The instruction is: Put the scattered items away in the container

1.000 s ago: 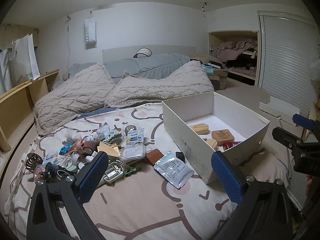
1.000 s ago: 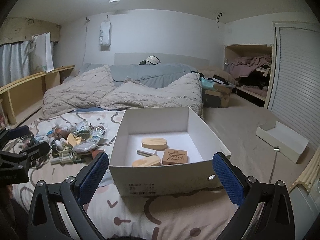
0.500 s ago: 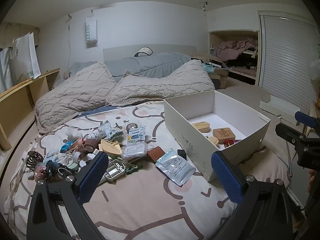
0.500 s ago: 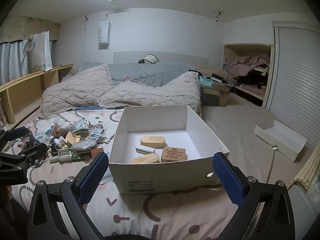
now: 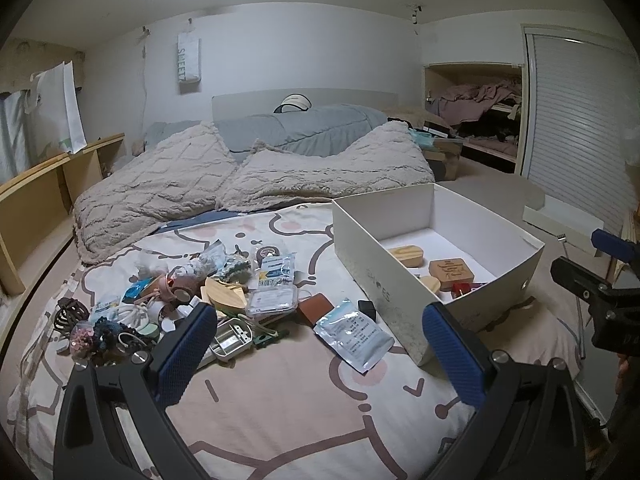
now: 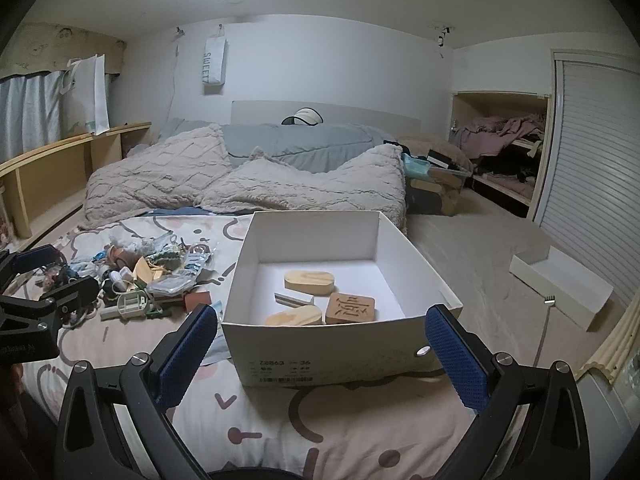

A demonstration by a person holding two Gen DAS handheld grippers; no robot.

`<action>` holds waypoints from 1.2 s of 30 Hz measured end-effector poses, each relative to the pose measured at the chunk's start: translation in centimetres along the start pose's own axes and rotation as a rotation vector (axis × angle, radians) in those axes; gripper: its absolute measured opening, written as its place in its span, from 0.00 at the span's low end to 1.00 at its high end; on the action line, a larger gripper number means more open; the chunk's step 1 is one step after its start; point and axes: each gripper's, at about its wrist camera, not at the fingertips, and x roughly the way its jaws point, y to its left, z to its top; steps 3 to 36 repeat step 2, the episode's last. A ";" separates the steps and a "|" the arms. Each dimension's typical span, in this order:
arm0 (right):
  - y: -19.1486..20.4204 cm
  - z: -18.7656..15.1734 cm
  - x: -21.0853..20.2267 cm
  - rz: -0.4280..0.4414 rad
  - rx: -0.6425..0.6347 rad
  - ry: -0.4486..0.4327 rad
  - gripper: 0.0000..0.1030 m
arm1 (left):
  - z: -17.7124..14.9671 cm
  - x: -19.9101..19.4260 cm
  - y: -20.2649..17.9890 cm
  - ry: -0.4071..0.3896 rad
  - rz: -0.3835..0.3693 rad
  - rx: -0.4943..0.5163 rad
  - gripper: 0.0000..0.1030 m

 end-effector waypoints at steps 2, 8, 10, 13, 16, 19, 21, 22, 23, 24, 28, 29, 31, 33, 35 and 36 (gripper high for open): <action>0.0 0.0 0.0 0.001 0.001 0.000 1.00 | 0.0 0.0 -0.1 0.000 -0.001 0.003 1.00; 0.0 0.0 0.0 0.001 0.001 0.000 1.00 | 0.0 0.0 -0.1 0.000 -0.001 0.003 1.00; 0.0 0.0 0.0 0.001 0.001 0.000 1.00 | 0.0 0.0 -0.1 0.000 -0.001 0.003 1.00; 0.0 0.0 0.0 0.001 0.001 0.000 1.00 | 0.0 0.0 -0.1 0.000 -0.001 0.003 1.00; 0.0 0.0 0.0 0.001 0.001 0.000 1.00 | 0.0 0.0 -0.1 0.000 -0.001 0.003 1.00; 0.0 0.0 0.0 0.001 0.001 0.000 1.00 | 0.0 0.0 -0.1 0.000 -0.001 0.003 1.00; 0.0 0.0 0.0 0.001 0.001 0.000 1.00 | 0.0 0.0 -0.1 0.000 -0.001 0.003 1.00; 0.0 0.0 0.0 0.001 0.001 0.000 1.00 | 0.0 0.0 -0.1 0.000 -0.001 0.003 1.00; 0.0 0.0 0.0 0.001 0.001 0.000 1.00 | 0.0 0.0 -0.1 0.000 -0.001 0.003 1.00; 0.0 0.0 0.0 0.001 0.001 0.000 1.00 | 0.0 0.0 -0.1 0.000 -0.001 0.003 1.00; 0.0 0.0 0.0 0.001 0.001 0.000 1.00 | 0.0 0.0 -0.1 0.000 -0.001 0.003 1.00; 0.0 0.0 0.0 0.001 0.001 0.000 1.00 | 0.0 0.0 -0.1 0.000 -0.001 0.003 1.00; 0.0 0.0 0.0 0.001 0.001 0.000 1.00 | 0.0 0.0 -0.1 0.000 -0.001 0.003 1.00; 0.0 0.0 0.0 0.001 0.001 0.000 1.00 | 0.0 0.0 -0.1 0.000 -0.001 0.003 1.00; 0.0 0.0 0.0 0.001 0.001 0.000 1.00 | 0.0 0.0 -0.1 0.000 -0.001 0.003 1.00; 0.0 0.0 0.0 0.001 0.001 0.000 1.00 | 0.0 0.0 -0.1 0.000 -0.001 0.003 1.00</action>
